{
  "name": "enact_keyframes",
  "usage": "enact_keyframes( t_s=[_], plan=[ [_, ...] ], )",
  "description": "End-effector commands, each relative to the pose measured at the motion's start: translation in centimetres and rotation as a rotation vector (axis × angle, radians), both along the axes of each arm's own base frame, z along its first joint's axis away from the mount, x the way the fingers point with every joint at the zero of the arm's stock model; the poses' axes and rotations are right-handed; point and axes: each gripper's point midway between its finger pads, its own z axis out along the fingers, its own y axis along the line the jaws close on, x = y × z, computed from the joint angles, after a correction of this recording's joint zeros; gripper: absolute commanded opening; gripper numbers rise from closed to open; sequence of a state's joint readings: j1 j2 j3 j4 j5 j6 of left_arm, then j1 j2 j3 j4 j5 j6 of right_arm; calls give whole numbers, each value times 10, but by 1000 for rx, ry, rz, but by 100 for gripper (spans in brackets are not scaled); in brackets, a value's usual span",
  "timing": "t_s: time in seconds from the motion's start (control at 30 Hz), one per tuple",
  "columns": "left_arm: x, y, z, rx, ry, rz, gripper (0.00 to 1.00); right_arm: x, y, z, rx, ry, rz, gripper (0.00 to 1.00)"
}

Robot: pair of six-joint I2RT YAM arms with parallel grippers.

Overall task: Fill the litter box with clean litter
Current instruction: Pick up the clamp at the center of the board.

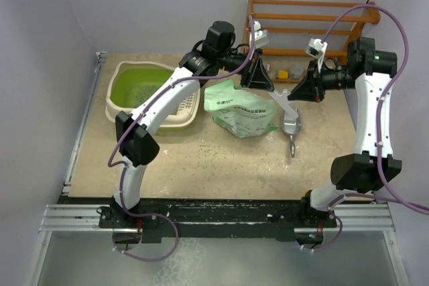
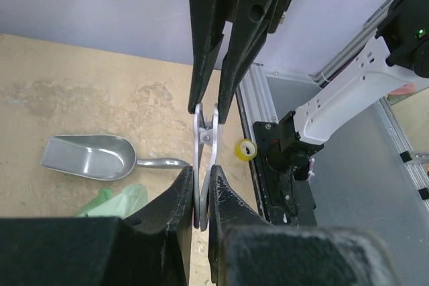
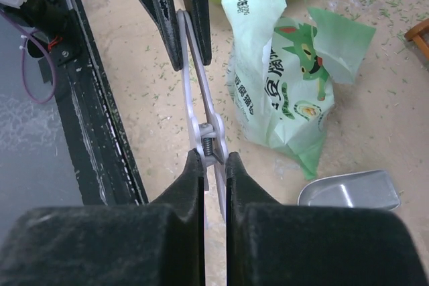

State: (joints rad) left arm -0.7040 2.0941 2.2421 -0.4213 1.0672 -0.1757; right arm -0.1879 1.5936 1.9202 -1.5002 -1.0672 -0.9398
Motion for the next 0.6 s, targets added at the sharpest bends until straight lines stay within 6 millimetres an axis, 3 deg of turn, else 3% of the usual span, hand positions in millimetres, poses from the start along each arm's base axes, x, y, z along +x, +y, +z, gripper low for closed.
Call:
enact_keyframes(
  t_s=[0.0,0.3,0.33,0.4,0.43,0.57],
  plan=[
    [-20,7,47,-95,-78,-57,3,-16,5,10,15,16,13,0],
    [-13,4,44,-91,-80,-23,4,-27,8,14,19,-7,25,0],
    [-11,3,44,-90,-85,-9,10,-28,9,14,23,-2,25,0],
    [-7,4,49,-111,-117,21,43,-31,9,12,20,6,24,0],
    [-6,6,52,-121,-132,39,51,-32,9,10,18,10,23,0],
    [11,16,59,-152,-207,167,63,-35,6,8,-4,14,9,0]
  ],
)
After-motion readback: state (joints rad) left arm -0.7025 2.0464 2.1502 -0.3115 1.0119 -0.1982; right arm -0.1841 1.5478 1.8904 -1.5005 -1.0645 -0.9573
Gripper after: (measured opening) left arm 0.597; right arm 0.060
